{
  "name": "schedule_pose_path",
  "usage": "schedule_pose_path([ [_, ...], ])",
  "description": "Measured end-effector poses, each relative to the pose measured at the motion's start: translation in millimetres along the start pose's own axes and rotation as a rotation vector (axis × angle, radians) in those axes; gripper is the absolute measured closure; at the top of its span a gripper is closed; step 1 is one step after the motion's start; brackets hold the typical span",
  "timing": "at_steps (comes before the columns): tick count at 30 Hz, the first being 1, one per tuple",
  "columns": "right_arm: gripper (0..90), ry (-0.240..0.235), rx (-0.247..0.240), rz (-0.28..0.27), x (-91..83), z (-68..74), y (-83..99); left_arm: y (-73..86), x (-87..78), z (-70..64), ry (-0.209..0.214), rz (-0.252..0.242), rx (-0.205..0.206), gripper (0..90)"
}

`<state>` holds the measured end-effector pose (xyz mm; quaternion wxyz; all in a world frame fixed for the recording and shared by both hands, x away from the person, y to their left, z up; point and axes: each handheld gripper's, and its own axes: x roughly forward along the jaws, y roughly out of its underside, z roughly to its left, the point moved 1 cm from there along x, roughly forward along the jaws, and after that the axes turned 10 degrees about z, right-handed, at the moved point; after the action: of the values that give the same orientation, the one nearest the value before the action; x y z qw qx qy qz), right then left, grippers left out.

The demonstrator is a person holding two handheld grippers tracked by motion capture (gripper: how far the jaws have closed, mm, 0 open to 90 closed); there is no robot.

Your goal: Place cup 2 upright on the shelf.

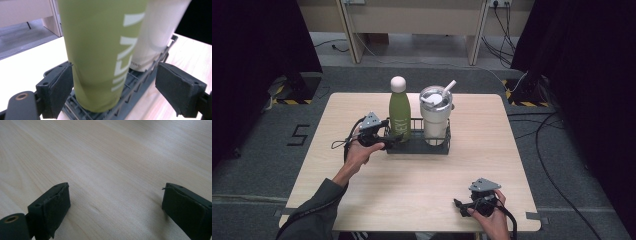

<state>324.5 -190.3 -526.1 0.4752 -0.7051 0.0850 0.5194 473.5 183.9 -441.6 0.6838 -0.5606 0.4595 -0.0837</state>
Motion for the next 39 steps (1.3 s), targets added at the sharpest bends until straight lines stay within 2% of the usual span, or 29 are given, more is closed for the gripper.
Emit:
schedule_pose_path([
  [9, 8.3, 0.000, 0.000, 0.000, 0.2, 0.0, -0.1, 8.1, -17.2, -5.5, 0.041, -0.014, -0.011, 14.9],
  [21, 8.2, 0.000, 0.001, 0.002, 0.2, 0.3, -0.2, 22.3, -36.6, -19.5, 0.076, -0.022, -0.002, 14.9],
  [28, 8.2, 0.000, 0.002, 0.001, 0.2, 0.3, -0.2, 29.4, -46.0, -23.3, 0.079, -0.034, -0.005, 14.9],
  [39, 8.2, -0.001, 0.003, 0.002, 0.1, 0.5, -0.2, 42.5, -50.6, -24.7, 0.077, -0.040, -0.015, 14.9],
])
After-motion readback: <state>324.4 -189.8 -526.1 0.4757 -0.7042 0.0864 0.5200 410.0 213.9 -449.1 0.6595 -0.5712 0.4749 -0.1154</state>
